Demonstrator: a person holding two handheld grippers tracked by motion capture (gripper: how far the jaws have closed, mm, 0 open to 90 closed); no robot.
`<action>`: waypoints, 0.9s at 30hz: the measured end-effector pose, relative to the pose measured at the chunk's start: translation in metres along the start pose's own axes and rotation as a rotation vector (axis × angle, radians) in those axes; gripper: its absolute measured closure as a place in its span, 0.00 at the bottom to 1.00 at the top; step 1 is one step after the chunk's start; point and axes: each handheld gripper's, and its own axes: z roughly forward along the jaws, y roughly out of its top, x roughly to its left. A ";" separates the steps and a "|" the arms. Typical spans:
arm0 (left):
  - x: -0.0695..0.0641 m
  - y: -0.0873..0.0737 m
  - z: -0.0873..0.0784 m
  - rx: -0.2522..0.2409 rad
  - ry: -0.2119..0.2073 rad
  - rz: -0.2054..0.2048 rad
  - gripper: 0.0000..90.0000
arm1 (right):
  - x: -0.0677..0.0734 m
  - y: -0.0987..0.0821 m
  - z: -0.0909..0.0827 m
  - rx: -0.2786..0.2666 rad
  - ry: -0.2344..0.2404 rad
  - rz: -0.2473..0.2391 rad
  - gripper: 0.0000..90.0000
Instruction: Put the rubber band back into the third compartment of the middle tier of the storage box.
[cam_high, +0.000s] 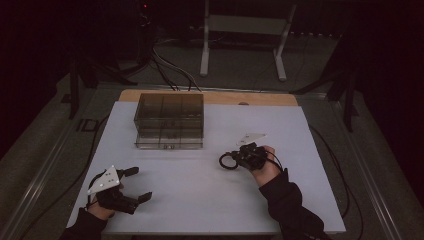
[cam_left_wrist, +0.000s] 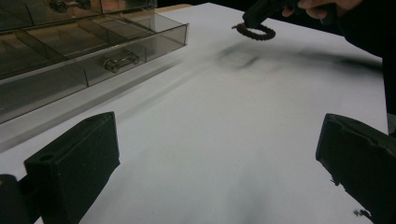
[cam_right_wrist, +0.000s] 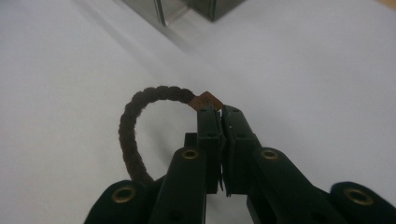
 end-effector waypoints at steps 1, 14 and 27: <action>0.000 0.000 0.000 0.000 0.001 0.000 0.00 | 0.000 0.003 -0.001 -0.001 0.003 -0.005 0.96; 0.000 0.001 -0.001 -0.004 -0.001 0.001 0.00 | 0.003 0.033 -0.002 -0.030 0.011 -0.045 0.96; 0.000 0.001 -0.002 -0.007 -0.004 -0.002 0.00 | 0.000 0.056 0.000 -0.055 0.017 -0.057 0.96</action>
